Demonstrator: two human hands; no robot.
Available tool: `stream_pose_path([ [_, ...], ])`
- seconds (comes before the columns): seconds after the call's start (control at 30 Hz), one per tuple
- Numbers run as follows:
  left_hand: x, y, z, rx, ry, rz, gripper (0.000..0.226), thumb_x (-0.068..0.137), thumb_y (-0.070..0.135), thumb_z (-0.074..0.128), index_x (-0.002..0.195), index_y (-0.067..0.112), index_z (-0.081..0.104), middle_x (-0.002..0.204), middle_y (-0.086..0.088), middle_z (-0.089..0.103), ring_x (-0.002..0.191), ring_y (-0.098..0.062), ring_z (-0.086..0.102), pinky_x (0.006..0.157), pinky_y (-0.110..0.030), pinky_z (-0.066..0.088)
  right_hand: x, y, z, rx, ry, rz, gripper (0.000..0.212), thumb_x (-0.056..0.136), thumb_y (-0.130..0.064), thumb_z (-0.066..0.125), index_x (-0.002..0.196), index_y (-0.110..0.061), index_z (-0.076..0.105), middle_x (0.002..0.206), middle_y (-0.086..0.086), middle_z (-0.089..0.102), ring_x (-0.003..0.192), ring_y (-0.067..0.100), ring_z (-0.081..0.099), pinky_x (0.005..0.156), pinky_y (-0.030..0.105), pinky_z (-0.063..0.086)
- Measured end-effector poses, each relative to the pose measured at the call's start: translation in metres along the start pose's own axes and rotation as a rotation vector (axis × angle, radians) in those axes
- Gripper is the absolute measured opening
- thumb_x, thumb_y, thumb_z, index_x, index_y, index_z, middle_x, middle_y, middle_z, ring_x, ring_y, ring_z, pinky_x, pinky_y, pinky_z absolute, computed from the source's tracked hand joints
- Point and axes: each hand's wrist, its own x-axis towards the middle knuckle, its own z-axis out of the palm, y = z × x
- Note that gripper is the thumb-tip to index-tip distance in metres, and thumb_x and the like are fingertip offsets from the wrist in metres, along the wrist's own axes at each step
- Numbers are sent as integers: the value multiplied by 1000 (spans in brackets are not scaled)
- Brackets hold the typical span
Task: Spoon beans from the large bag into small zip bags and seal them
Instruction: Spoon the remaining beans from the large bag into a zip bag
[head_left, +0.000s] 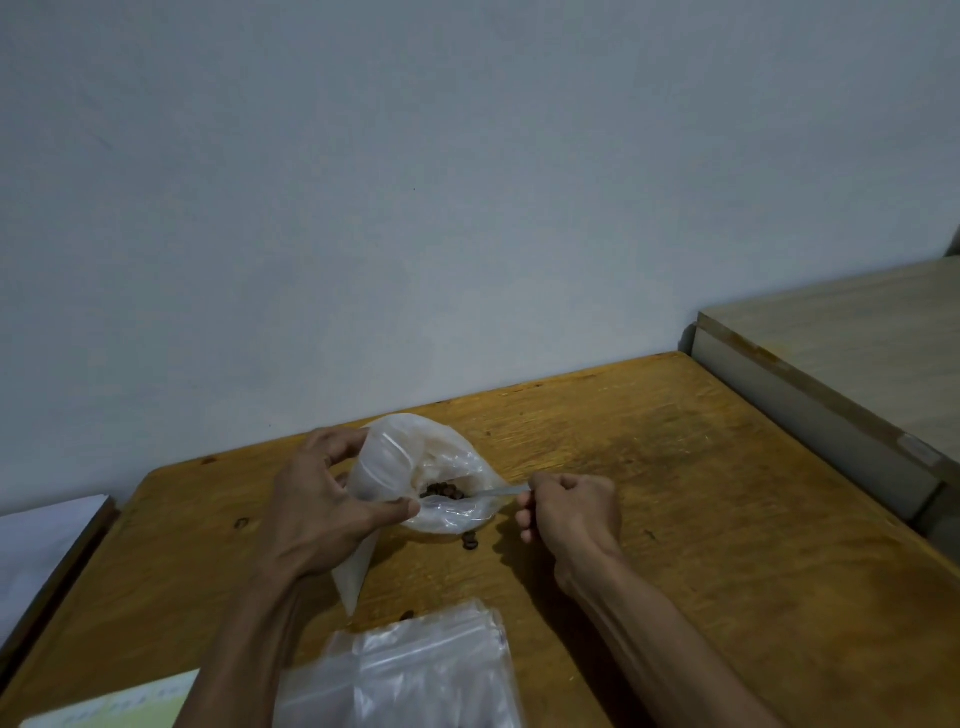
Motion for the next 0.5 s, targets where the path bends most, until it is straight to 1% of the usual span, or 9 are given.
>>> stream_pose_path([
  [0.07, -1, 4, 1, -6, 11, 1, 90, 28, 60, 86, 110, 34, 62, 114, 21, 56, 100, 11, 55, 88, -27, 52, 1, -2, -1, -19, 19, 2, 16, 95, -11, 63, 82, -3, 69, 58, 4, 66, 41, 10, 57, 42, 22, 48],
  [0.13, -2, 7, 1, -19, 6, 17, 89, 30, 57, 91, 110, 33, 63, 114, 20, 57, 102, 14, 56, 90, -29, 53, 2, -4, 1, -15, 49, 11, 19, 95, -11, 64, 79, -3, 70, 55, 4, 66, 40, 11, 56, 41, 23, 48],
  [0.2, -5, 11, 1, -31, 2, 42, 87, 33, 50, 98, 111, 30, 64, 115, 19, 57, 105, 14, 56, 94, -31, 53, 4, -4, 4, 10, 83, 14, 19, 95, -12, 64, 80, -1, 70, 55, 6, 67, 40, 12, 57, 40, 22, 47],
  [0.27, -9, 15, 0, -23, -4, 78, 83, 37, 49, 93, 112, 30, 64, 116, 21, 56, 107, 11, 55, 97, -32, 52, 5, -3, 8, 51, 107, 13, 18, 95, -11, 64, 81, 0, 70, 58, 7, 68, 40, 12, 58, 40, 21, 48],
  [0.33, -12, 18, -1, -5, -21, 111, 84, 38, 49, 92, 114, 31, 62, 117, 22, 54, 109, 12, 53, 98, -29, 51, 5, 0, 11, 93, 128, 1, 18, 95, -8, 63, 79, -1, 68, 59, 8, 68, 42, 13, 59, 43, 24, 52],
  [0.43, -12, 17, -3, 35, -39, 141, 80, 43, 36, 99, 115, 30, 64, 117, 21, 54, 110, 14, 52, 95, -22, 49, 4, 5, 17, 112, 147, -28, 24, 97, -8, 60, 74, -7, 65, 59, 8, 70, 47, 16, 63, 51, 28, 58],
  [0.5, -8, 16, -3, 51, -46, 122, 80, 42, 33, 100, 114, 28, 65, 115, 21, 55, 106, 15, 53, 92, -20, 48, 4, 6, 21, 129, 150, -15, 26, 98, -9, 58, 73, -10, 62, 60, 9, 72, 50, 17, 65, 56, 31, 60],
])
